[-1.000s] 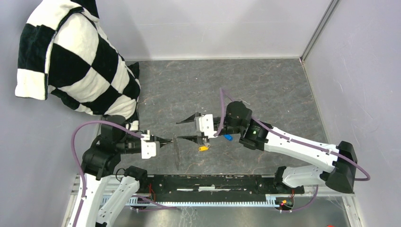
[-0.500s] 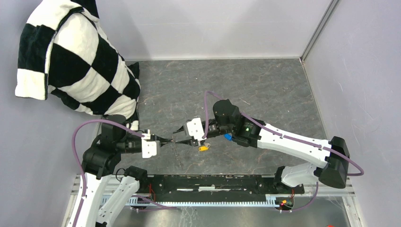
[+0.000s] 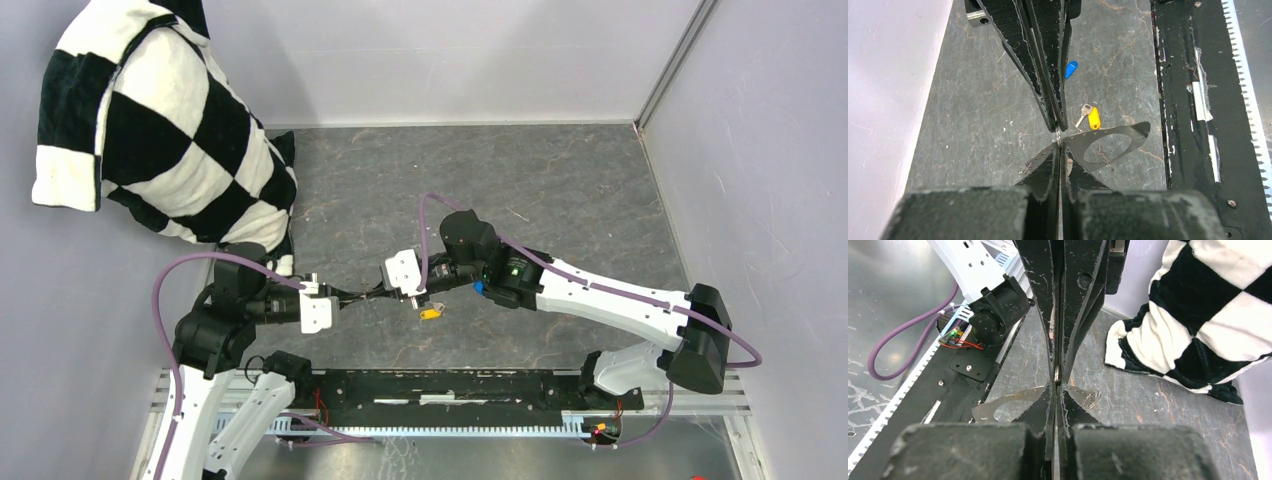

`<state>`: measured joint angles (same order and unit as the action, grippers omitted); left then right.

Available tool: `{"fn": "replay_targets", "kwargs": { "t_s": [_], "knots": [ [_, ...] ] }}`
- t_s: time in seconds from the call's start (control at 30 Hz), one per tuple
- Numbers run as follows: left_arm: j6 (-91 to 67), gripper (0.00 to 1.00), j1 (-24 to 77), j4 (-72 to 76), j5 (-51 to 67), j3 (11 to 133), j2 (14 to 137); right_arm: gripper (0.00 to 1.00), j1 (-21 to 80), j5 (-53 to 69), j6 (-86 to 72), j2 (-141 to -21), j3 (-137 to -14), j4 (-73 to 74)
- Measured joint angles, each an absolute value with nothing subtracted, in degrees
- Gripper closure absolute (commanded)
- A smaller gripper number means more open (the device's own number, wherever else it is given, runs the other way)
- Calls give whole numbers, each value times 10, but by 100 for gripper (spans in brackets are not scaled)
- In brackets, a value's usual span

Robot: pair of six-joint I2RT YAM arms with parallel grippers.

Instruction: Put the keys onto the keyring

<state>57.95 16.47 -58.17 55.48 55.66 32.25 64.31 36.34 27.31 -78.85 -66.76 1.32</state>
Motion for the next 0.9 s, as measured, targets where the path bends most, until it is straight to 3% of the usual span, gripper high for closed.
{"fn": "replay_targets", "kwargs": {
  "t_s": [0.17,0.23,0.67,0.9],
  "knots": [
    [582,67,165,-581,553,557,320,100,644,355,270,-785,-662,0],
    [584,61,165,-581,550,557,316,100,644,348,263,-774,-643,-17],
    [461,73,165,-499,532,548,272,100,634,361,161,-713,-523,-195],
    [464,71,165,-517,554,548,273,100,633,360,150,-713,-524,-215]
  ]
}}
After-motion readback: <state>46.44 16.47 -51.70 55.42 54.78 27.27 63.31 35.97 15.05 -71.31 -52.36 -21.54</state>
